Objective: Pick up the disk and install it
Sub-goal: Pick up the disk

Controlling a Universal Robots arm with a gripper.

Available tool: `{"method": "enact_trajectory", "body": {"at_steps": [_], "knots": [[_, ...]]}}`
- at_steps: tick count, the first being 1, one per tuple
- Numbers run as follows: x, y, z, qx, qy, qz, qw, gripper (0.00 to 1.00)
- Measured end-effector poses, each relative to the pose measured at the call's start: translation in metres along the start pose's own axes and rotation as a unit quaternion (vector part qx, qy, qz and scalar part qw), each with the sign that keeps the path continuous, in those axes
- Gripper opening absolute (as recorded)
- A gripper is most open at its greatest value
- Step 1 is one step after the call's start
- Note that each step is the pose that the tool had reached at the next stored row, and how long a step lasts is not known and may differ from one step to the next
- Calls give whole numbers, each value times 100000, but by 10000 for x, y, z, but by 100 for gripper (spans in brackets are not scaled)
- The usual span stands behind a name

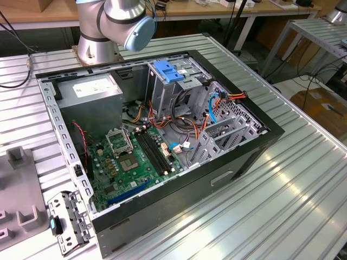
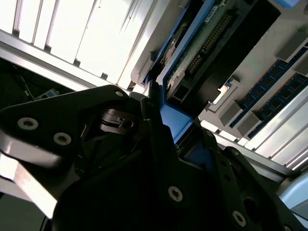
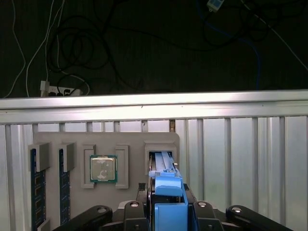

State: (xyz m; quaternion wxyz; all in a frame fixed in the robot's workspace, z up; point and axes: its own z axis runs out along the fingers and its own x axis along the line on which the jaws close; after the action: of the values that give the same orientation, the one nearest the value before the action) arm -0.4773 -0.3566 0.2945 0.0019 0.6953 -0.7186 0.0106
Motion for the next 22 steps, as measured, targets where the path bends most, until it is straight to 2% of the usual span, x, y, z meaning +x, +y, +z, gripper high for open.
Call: {"method": "enact_trajectory", "body": {"at_steps": [9,22], "knots": [[0,0,-14,19,-11,11,100000,37],[3,-3,-188,5,103,8,100000,37]]}}
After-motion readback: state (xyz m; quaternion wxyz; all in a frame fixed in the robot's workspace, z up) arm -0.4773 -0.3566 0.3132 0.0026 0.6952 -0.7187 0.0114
